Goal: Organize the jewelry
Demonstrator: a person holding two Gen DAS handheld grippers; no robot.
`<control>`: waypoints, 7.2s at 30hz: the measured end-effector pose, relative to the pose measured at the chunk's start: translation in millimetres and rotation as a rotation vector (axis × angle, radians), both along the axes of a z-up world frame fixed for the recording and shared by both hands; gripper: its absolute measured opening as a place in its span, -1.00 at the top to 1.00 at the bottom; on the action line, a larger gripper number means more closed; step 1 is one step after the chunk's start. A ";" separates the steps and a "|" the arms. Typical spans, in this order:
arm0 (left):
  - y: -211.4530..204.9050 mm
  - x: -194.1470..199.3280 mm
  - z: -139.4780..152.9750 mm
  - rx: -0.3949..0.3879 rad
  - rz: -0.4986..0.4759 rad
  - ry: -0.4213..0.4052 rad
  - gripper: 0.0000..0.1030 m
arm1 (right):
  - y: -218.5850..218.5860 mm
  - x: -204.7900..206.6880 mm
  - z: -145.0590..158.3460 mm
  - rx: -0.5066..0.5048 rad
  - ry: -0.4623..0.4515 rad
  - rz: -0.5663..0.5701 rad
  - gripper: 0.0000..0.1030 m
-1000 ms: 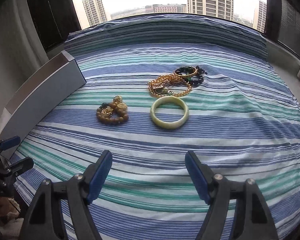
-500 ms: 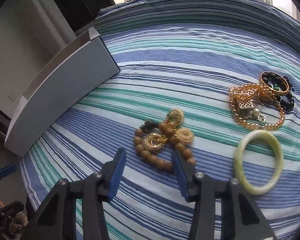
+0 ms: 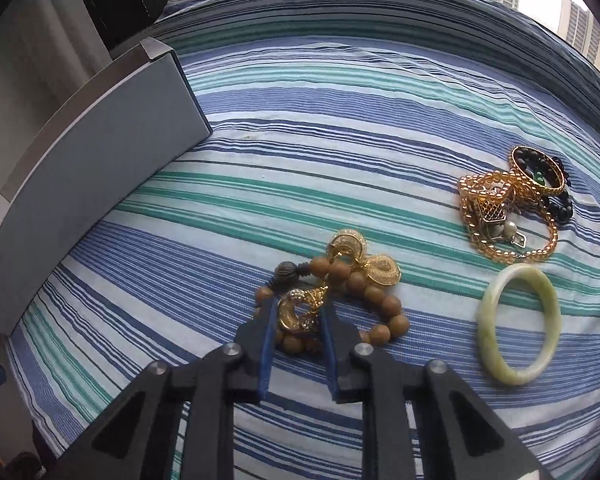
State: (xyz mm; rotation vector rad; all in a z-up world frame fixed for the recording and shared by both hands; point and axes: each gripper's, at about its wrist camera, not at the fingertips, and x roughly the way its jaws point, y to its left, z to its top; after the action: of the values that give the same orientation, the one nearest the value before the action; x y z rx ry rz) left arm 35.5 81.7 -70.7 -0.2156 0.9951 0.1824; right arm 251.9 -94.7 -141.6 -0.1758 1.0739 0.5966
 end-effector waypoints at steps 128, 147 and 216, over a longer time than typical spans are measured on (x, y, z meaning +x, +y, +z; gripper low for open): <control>27.6 3.8 20.6 -0.161 -0.088 -0.064 0.77 | -84.0 -122.8 -21.0 -0.104 -0.102 0.135 0.41; 28.7 -2.8 33.1 -0.156 -0.093 -0.087 0.77 | -117.6 -104.9 53.9 0.246 0.033 0.034 0.82; 63.4 -27.9 11.8 -0.057 0.050 -0.051 -0.67 | -6.3 -168.5 76.2 -0.006 -0.217 0.062 -0.38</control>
State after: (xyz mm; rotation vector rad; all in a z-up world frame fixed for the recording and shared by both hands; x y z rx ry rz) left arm 7.6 145.2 -58.9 -0.2963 0.9450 0.1935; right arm 83.3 -101.1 -65.4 -0.2739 0.8630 0.6150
